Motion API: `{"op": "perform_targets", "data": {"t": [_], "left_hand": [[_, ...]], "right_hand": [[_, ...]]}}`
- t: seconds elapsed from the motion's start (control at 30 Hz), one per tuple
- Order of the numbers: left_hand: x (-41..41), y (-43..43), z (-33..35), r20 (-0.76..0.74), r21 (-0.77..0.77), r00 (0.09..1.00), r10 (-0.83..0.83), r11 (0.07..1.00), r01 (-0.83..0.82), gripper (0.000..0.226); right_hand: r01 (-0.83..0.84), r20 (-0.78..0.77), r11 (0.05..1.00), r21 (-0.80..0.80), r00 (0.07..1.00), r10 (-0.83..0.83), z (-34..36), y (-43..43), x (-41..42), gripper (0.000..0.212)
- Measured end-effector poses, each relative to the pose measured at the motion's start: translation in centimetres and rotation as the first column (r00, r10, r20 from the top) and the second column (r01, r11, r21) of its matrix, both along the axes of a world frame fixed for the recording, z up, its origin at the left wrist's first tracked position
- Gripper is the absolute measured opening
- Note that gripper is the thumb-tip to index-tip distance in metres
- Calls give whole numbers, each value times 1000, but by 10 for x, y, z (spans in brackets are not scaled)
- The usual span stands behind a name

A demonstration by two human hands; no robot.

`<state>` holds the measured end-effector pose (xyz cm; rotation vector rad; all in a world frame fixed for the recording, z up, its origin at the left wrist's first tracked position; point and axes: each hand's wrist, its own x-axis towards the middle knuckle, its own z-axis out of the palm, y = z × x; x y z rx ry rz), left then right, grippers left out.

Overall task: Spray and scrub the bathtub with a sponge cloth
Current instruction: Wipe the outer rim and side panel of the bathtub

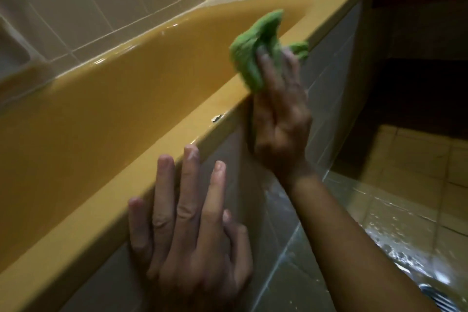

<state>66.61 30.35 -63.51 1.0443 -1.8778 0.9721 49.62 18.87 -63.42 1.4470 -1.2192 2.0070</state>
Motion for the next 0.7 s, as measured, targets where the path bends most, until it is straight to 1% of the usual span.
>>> {"op": "perform_targets", "data": {"t": [0.03, 0.07, 0.1, 0.13, 0.17, 0.2, 0.27, 0.3, 0.33, 0.37, 0.4, 0.43, 0.47, 0.5, 0.53, 0.57, 0.6, 0.63, 0.67, 0.7], "left_hand": [[-5, 0, -1, 14, 32, 1000, 12, 999, -13, 58], [-11, -2, -2, 24, 60, 1000, 12, 998, -14, 58], [-16, -5, -2, 31, 82, 999, 13, 996, -16, 59], [-22, -9, -3, 36, 89, 999, 24, 996, -27, 59], [-28, -14, -5, 40, 88, 998, 42, 995, -46, 60], [-36, -17, -6, 41, 86, 998, 54, 995, -58, 60], [-50, -26, -12, 42, 91, 996, 76, 993, -80, 61], [-54, -28, -15, 46, 102, 994, 95, 990, -99, 63], [-60, -30, -20, 60, 125, 992, 110, 985, -117, 65], [-67, -32, -26, 77, 145, 989, 125, 980, -135, 67], [-73, -33, -32, 101, 157, 985, 142, 975, -157, 69], [-80, -35, -36, 131, 167, 978, 161, 969, -182, 72], [-87, -38, -39, 164, 178, 971, 176, 963, -205, 73], [-94, -42, -40, 202, 183, 961, 191, 956, -228, 74], [-101, -46, -40, 245, 179, 948, 205, 951, -252, 76], [-106, -51, -37, 282, 176, 934, 217, 946, -273, 77], [-112, -55, -32, 307, 174, 924, 226, 942, -288, 78], [-117, -60, -27, 325, 172, 917, 230, 940, -296, 78], [-122, -65, -21, 348, 164, 908, 233, 939, -303, 78], [-128, -70, -14, 372, 155, 898, 234, 938, -309, 78]], "right_hand": [[-31, 228, 996, 81, 974, 12, 1, -17, -21, 47], [-75, 441, 985, 154, 897, -1, 2, -32, -41, 54], [-119, 578, 971, 205, 816, -22, 2, -41, -53, 61], [-145, 618, 962, 232, 786, -31, 2, -43, -56, 65], [-141, 577, 961, 239, 816, -24, 1, -40, -50, 64], [-108, 479, 967, 230, 877, -16, 0, -30, -38, 59], [-28, 188, 985, 169, 982, -4, 0, -9, -19, 51], [-12, 29, 993, 118, 1000, 9, -2, -3, -13, 48], [-13, -93, 998, 64, 996, 18, -4, -3, -20, 45], [-16, -175, 1000, 21, 984, 20, -6, -8, -34, 42], [-16, -203, 1000, 0, 979, 16, -8, -17, -51, 42], [-19, -176, 1000, 9, 984, 20, -11, -29, -70, 43], [-13, -85, 999, 41, 996, 16, -15, -44, -89, 46], [-12, 63, 995, 94, 998, 6, -19, -61, -108, 50], [-27, 246, 986, 162, 969, -14, -24, -79, -128, 53], [-72, 434, 970, 231, 900, -37, -28, -99, -152, 55], [-135, 587, 949, 284, 807, -61, -31, -116, -175, 58], [-198, 698, 928, 315, 711, -85, -33, -129, -197, 61], [-245, 754, 909, 337, 648, -105, -33, -137, -212, 63], [-259, 762, 900, 351, 638, -114, -33, -139, -217, 63]]}}
